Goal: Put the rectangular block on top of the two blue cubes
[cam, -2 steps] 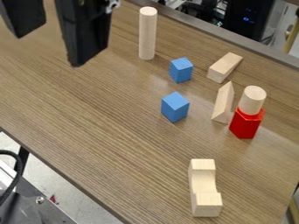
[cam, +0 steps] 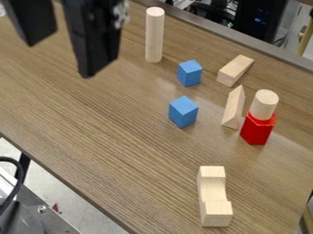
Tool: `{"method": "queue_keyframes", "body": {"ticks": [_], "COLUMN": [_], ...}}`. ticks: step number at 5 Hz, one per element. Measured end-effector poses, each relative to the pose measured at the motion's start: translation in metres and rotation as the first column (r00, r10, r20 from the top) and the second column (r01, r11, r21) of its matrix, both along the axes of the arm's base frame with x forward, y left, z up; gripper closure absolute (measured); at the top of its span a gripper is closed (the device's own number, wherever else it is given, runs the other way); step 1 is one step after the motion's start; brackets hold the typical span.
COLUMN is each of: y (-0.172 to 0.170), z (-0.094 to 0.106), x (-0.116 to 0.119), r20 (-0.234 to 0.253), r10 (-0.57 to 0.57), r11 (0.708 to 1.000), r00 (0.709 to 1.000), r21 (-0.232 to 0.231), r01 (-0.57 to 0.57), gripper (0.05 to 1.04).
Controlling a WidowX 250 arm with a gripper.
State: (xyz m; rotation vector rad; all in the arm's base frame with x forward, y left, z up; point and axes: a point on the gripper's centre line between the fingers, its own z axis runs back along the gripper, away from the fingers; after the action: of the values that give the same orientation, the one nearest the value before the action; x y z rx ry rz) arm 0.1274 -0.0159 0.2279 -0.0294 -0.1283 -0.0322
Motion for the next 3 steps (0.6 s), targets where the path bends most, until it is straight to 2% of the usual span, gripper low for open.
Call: {"method": "queue_keyframes", "body": {"ticks": [1,2,3], "y": [-0.001,0.001,0.007], "z": [-0.014,-0.032,-0.053], "x": [0.021,0.048,0.074], "r20": [0.015,0.023,0.054], "r10": [-0.048,-0.099,-0.125], "r11": [0.999,0.995,0.99], "r00": [0.999,0.995,0.991], "r21": [-0.016,0.013,0.07], "r01": [0.048,0.099,0.121], "gripper": [0.083,0.083,0.083]}}
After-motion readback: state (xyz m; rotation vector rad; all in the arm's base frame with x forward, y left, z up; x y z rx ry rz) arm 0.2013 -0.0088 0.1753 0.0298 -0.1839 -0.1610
